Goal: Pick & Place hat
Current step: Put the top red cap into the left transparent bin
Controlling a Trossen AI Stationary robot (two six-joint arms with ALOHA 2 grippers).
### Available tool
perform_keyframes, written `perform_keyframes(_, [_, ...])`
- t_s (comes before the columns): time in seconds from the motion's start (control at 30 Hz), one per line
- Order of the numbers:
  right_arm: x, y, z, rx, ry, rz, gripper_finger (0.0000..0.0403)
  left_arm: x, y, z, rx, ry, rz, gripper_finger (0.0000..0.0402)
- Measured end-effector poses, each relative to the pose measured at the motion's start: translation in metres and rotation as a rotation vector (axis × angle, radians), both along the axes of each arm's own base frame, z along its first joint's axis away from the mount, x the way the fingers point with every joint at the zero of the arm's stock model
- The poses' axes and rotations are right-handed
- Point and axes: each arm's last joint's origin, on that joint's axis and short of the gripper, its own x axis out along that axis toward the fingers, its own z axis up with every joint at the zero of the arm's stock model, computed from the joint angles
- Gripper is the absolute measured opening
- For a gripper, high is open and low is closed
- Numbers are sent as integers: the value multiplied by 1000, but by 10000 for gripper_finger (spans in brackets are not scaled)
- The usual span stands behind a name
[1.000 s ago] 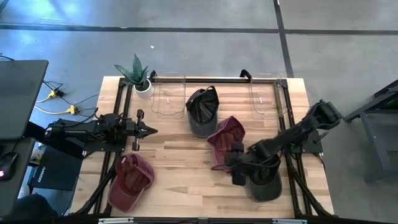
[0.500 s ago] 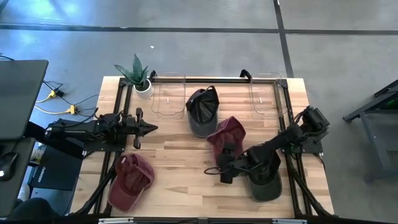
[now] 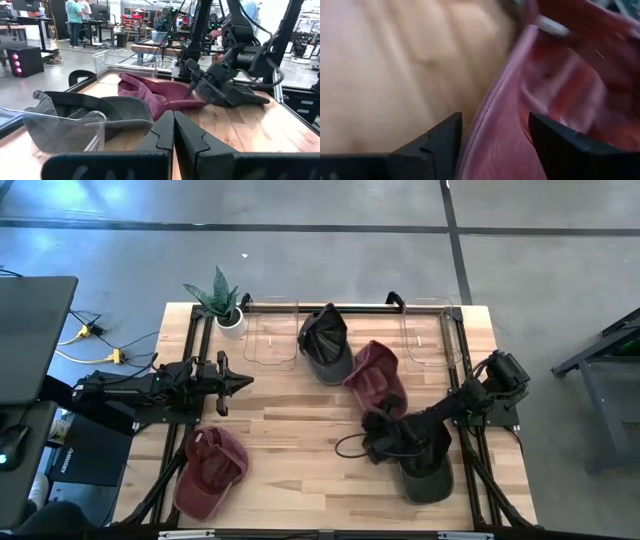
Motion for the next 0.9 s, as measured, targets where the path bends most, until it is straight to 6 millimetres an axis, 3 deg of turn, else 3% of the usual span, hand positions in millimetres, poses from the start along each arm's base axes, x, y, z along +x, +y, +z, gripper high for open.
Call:
perform_keyframes(0.13, [-8,-8,0,-13,34,-91,161,0,0,0,-19,-3,2,1])
perform_keyframes(0.33, [-7,-7,8,15,41,-85,18,0,0,1,-84,-22,-4,1])
perform_keyframes(0.43, [-3,-4,33,62,-29,-68,26,0,-1,6,-95,-74,-28,1])
perform_keyframes(0.57, [-10,-6,83,168,-141,19,11,0,-2,18,-44,-188,-67,0])
perform_keyframes(0.77, [-44,-21,152,347,-345,165,17,0,-4,32,66,-327,-112,0])
perform_keyframes(0.9, [-68,-31,171,447,-493,290,8,4,-4,34,84,-338,-108,0])
